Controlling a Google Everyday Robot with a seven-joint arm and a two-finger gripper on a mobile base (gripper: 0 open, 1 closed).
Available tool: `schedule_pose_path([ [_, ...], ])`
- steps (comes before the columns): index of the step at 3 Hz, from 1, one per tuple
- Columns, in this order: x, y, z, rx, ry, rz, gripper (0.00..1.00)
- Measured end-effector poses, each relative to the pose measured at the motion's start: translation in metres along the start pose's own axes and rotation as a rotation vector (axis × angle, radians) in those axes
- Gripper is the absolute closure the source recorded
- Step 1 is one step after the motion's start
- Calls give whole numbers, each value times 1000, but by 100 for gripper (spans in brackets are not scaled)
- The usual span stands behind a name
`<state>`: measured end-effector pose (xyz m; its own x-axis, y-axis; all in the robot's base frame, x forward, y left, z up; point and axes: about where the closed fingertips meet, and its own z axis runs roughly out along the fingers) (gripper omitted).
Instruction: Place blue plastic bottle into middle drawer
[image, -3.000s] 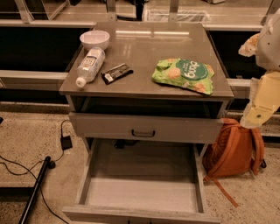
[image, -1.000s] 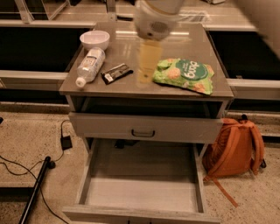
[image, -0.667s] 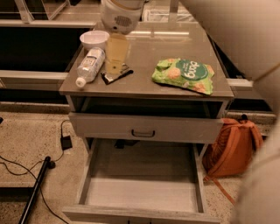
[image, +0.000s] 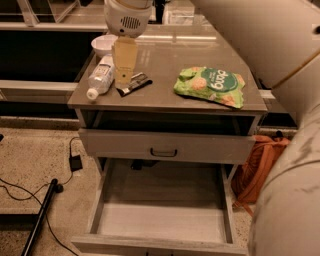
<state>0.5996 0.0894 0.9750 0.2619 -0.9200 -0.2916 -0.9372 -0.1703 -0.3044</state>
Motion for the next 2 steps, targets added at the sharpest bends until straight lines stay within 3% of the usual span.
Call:
schedule_pose_path([
  [1, -7, -4, 18, 1, 120, -169, 0],
  [2, 8, -11, 19, 99, 259, -328, 0],
])
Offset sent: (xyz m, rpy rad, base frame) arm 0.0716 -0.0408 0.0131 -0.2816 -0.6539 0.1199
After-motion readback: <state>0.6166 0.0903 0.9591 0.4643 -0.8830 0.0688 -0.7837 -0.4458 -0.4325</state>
